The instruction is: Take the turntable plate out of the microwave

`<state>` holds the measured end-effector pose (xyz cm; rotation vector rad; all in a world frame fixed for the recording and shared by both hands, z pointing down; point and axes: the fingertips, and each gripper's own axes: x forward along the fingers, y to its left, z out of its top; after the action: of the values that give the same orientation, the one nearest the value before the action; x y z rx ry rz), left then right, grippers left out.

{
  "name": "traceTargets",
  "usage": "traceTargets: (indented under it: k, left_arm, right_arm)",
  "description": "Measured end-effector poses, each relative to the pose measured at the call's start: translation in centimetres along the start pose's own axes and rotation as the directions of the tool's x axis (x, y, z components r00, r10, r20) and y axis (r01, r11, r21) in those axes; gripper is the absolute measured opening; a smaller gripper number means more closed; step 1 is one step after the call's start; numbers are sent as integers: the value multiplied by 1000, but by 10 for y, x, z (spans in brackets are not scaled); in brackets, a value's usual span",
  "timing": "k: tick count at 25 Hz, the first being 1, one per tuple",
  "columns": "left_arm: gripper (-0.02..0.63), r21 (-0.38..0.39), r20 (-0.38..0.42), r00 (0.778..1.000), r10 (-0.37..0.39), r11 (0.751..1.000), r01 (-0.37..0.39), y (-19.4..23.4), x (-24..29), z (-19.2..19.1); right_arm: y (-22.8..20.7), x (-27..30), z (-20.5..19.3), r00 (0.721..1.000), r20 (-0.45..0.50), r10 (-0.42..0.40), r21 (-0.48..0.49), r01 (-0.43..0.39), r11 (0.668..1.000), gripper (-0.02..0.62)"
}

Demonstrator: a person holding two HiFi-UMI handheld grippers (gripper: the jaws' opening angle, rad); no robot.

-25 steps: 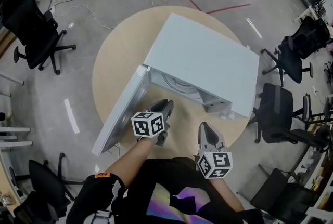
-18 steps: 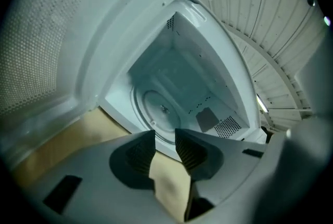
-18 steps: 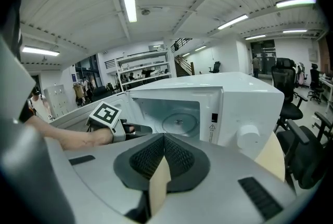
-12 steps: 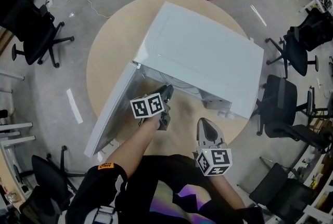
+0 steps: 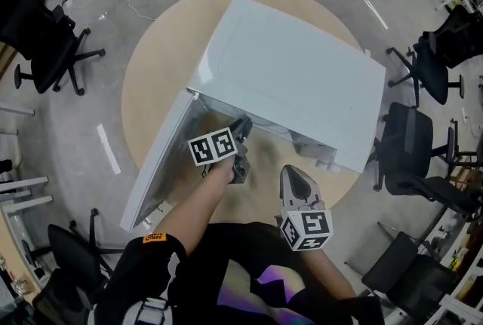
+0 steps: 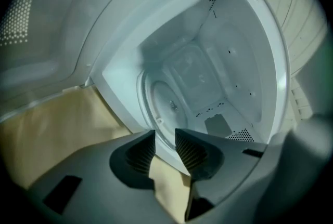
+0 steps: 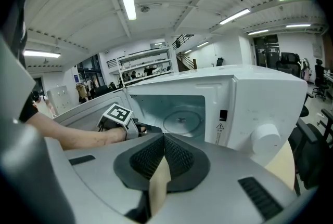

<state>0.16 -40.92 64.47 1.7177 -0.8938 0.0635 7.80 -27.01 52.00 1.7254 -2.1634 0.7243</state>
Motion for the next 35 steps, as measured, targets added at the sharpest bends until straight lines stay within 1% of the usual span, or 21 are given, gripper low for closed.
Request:
traceTargets:
  k: [6, 11, 14, 17, 18, 20, 22, 25, 27, 28, 29, 30, 33, 35]
  left_arm:
    - [149, -39, 6, 1000, -12, 999, 12, 1, 3, 1]
    - [149, -77, 6, 1000, -25, 997, 25, -2, 3, 2]
    - [149, -96, 9, 1000, -21, 995, 22, -2, 4, 1]
    - [147, -115, 11, 1000, -10, 993, 12, 2, 3, 2]
    - [147, -121, 13, 1000, -7, 993, 9, 3, 3, 2]
    - [146, -130, 18, 1000, -1, 992, 3, 3, 2, 3]
    - [125, -133, 23, 1000, 14, 991, -11, 5, 3, 3]
    - [83, -135, 25, 999, 37, 990, -33, 10, 1, 4]
    - [81, -135, 26, 999, 43, 990, -39, 11, 1, 4]
    - [80, -134, 26, 999, 45, 990, -41, 11, 2, 5]
    - [80, -135, 27, 999, 46, 990, -41, 10, 2, 5]
    - [80, -135, 29, 999, 45, 990, -41, 10, 2, 6]
    - [80, -137, 34, 999, 40, 990, -35, 8, 2, 7]
    - [80, -135, 32, 999, 36, 990, -32, 6, 2, 7]
  right_arm:
    - [2, 9, -3, 1000, -12, 15, 4, -15, 1000, 17]
    - [4, 29, -9, 999, -29, 43, 51, -42, 998, 17]
    - [5, 49, -14, 996, -45, 82, 129, -76, 989, 17]
    - [3, 73, -20, 991, -60, 122, 250, -103, 963, 17]
    - [2, 81, -21, 990, -62, 125, 281, -103, 954, 17]
    - [-1, 94, -23, 991, -67, 117, 313, -90, 945, 18]
    - [-4, 107, -25, 991, -73, 115, 343, -83, 936, 18]
    - [-4, 125, -29, 989, -71, 133, 416, -92, 905, 20]
    - [-5, 134, -30, 987, -60, 149, 461, -105, 881, 22]
    - [-6, 138, -31, 986, -53, 157, 483, -112, 868, 50]
    - [-7, 141, -31, 985, -48, 165, 509, -118, 853, 80]
    - [-8, 145, -33, 984, -44, 171, 537, -121, 835, 86]
    - [-12, 154, -42, 984, -46, 174, 624, -108, 774, 89]
    - [-13, 159, -45, 982, -37, 185, 670, -113, 733, 89]
